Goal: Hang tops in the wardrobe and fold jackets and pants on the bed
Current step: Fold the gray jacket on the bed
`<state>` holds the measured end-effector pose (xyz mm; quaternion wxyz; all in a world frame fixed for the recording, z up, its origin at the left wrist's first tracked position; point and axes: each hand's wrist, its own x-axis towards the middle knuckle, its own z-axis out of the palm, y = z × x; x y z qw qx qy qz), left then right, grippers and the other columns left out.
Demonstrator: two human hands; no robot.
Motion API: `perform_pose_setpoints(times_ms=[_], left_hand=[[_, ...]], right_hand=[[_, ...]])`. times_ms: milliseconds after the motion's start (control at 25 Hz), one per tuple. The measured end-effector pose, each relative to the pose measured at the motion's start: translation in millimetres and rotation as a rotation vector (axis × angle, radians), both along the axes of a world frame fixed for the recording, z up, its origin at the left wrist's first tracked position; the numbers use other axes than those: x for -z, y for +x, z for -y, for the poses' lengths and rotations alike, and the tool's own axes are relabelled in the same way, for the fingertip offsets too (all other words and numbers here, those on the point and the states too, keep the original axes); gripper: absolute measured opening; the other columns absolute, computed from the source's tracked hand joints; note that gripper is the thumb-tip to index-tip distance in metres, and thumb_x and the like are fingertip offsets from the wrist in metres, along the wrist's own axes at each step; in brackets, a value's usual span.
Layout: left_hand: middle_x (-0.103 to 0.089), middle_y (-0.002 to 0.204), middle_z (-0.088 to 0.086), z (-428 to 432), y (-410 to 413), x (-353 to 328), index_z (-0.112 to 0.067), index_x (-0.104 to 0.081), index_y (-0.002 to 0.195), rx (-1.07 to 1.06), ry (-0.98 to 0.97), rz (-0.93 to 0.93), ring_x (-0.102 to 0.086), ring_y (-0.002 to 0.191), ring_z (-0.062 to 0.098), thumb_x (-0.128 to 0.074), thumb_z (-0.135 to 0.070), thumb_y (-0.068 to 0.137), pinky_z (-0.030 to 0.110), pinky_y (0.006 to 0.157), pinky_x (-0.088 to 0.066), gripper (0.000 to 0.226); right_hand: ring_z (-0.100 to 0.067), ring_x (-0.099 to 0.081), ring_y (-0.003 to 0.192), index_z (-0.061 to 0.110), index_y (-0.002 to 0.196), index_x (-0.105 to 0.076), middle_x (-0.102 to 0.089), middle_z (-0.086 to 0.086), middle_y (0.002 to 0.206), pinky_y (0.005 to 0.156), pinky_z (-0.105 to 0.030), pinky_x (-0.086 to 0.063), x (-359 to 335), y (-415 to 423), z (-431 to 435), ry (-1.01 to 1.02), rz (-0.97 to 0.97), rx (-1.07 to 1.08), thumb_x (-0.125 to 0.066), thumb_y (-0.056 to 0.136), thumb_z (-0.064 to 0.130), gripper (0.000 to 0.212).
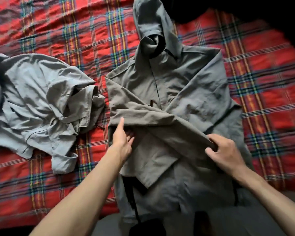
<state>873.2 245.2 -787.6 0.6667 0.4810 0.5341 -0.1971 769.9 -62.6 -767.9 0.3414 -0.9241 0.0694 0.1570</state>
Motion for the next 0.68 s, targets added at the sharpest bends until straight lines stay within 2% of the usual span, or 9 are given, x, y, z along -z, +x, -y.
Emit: perform_pose_setpoints(times_ms=[80, 160, 240, 320, 360, 440, 520, 600, 680], left_hand=[[-0.063, 0.102, 0.007, -2, 20, -1, -0.013, -0.060, 0.109, -0.177, -0.049, 0.017, -0.062, 0.093, 0.020, -0.056, -0.044, 0.095, 0.034, 0.083, -0.054, 0.034], [-0.066, 0.105, 0.006, -8, 32, 7, -0.012, -0.060, 0.103, -0.193, 0.065, 0.053, -0.064, 0.084, 0.017, -0.053, -0.027, 0.099, 0.030, 0.061, -0.057, 0.018], [-0.066, 0.110, 0.009, -12, 36, 7, -0.008, -0.062, 0.109, -0.191, 0.071, 0.095, -0.065, 0.084, 0.019, -0.045, -0.015, 0.100, 0.030, 0.061, -0.058, 0.020], [-0.066, 0.123, 0.013, -11, 35, 6, -0.009, -0.062, 0.122, -0.298, 0.043, 0.122, -0.067, 0.097, 0.024, -0.047, -0.015, 0.100, 0.035, 0.070, -0.059, 0.027], [-0.065, 0.124, 0.012, -8, 31, 3, -0.011, -0.062, 0.119, -0.285, 0.030, 0.121, -0.066, 0.105, 0.024, -0.047, -0.021, 0.102, 0.037, 0.079, -0.058, 0.025], [-0.066, 0.114, 0.005, 2, 21, 1, -0.014, -0.062, 0.104, -0.205, -0.001, 0.073, -0.065, 0.103, 0.020, -0.048, -0.033, 0.102, 0.036, 0.094, -0.052, 0.024], [-0.069, 0.111, 0.008, 11, 13, 3, -0.012, -0.064, 0.109, -0.161, -0.032, 0.007, -0.067, 0.099, 0.021, -0.055, -0.036, 0.098, 0.037, 0.096, -0.051, 0.028], [-0.068, 0.120, 0.011, 15, 10, -1, -0.011, -0.063, 0.124, -0.165, -0.067, -0.013, -0.066, 0.108, 0.025, -0.059, -0.032, 0.096, 0.043, 0.092, -0.054, 0.035], [-0.067, 0.121, 0.012, 14, 11, -3, -0.011, -0.062, 0.126, -0.215, -0.082, 0.053, -0.068, 0.102, 0.026, -0.058, -0.027, 0.097, 0.044, 0.080, -0.056, 0.034]], right_hand=[[-0.014, -0.060, 0.083, 0.017, 0.101, -0.070, -0.067, 0.004, 0.088, 0.071, -0.033, -0.046, -11, -13, 6, -0.016, 0.250, -0.157, -0.058, 0.067, 0.025, 0.037], [-0.016, -0.056, 0.087, 0.022, 0.105, -0.068, -0.061, 0.006, 0.091, 0.076, -0.032, -0.041, -3, -24, 21, -0.117, 0.202, -0.208, -0.056, 0.072, 0.039, 0.039], [-0.022, -0.056, 0.095, 0.022, 0.105, -0.066, -0.061, 0.000, 0.097, 0.085, -0.037, -0.041, 19, -40, 38, -0.078, -0.015, 0.114, -0.053, 0.077, 0.063, 0.051], [-0.025, -0.060, 0.101, 0.020, 0.099, -0.066, -0.065, -0.005, 0.101, 0.092, -0.043, -0.047, 28, -54, 45, 0.183, -0.234, 0.654, -0.049, 0.070, 0.084, 0.072], [-0.025, -0.063, 0.101, 0.020, 0.096, -0.067, -0.068, -0.004, 0.101, 0.093, -0.047, -0.049, 31, -62, 44, 0.314, -0.327, 0.838, -0.050, 0.066, 0.088, 0.076], [-0.027, -0.067, 0.099, 0.020, 0.093, -0.073, -0.074, -0.002, 0.096, 0.092, -0.050, -0.053, 30, -72, 34, 0.518, -0.479, 0.976, -0.061, 0.071, 0.078, 0.064], [-0.026, -0.069, 0.099, 0.021, 0.096, -0.077, -0.076, -0.002, 0.097, 0.094, -0.050, -0.053, 26, -69, 27, 0.669, -0.517, 1.088, -0.071, 0.072, 0.063, 0.049], [-0.023, -0.070, 0.097, 0.016, 0.101, -0.076, -0.076, -0.003, 0.098, 0.094, -0.045, -0.054, 25, -59, 25, 0.754, -0.543, 1.196, -0.076, 0.076, 0.049, 0.042], [-0.020, -0.071, 0.088, 0.012, 0.102, -0.075, -0.076, -0.006, 0.095, 0.087, -0.038, -0.055, 23, -49, 25, 0.880, -0.606, 1.216, -0.077, 0.080, 0.034, 0.031]])
